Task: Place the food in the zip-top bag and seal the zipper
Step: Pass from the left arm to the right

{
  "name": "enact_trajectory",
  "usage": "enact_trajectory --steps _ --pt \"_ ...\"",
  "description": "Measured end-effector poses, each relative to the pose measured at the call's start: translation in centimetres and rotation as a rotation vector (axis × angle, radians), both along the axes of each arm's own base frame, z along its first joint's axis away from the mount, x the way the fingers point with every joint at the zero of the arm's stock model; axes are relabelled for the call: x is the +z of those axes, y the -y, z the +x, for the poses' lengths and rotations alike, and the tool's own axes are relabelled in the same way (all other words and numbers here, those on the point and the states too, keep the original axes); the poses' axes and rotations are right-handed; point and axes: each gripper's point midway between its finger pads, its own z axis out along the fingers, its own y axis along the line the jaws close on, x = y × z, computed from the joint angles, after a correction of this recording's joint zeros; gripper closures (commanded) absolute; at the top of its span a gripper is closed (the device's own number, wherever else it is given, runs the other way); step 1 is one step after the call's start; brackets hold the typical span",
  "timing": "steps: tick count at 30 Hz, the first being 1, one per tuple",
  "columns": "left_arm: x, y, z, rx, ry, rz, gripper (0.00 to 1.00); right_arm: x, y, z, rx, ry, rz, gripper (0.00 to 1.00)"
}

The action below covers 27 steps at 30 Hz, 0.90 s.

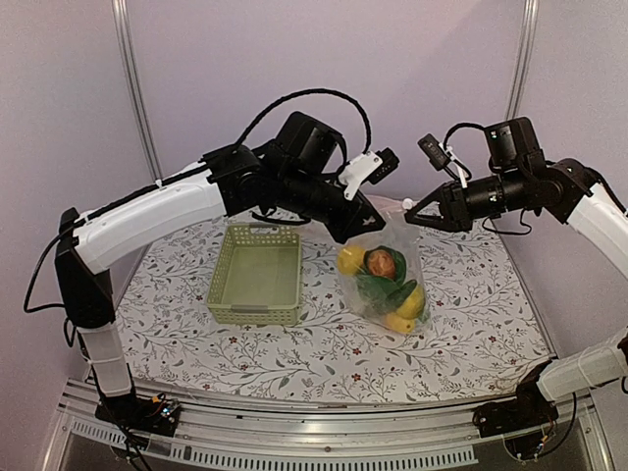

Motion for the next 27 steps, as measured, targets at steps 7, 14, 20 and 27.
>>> enact_trajectory --steps 7,14,20,27 --pt "-0.5 0.2 0.3 0.002 -0.011 0.002 1.0 -0.6 0.0 0.3 -0.011 -0.007 -0.01 0.89" --pt "-0.6 0.2 0.5 0.006 -0.023 -0.003 1.0 -0.7 0.0 0.5 -0.019 0.0 -0.017 1.0" --pt "0.2 0.1 0.8 0.014 -0.026 -0.013 0.63 -0.8 -0.2 0.3 -0.009 0.007 -0.023 1.0" --pt "4.3 -1.6 -0.4 0.007 0.017 -0.098 0.33 -0.6 -0.4 -0.1 0.013 0.029 -0.032 1.0"
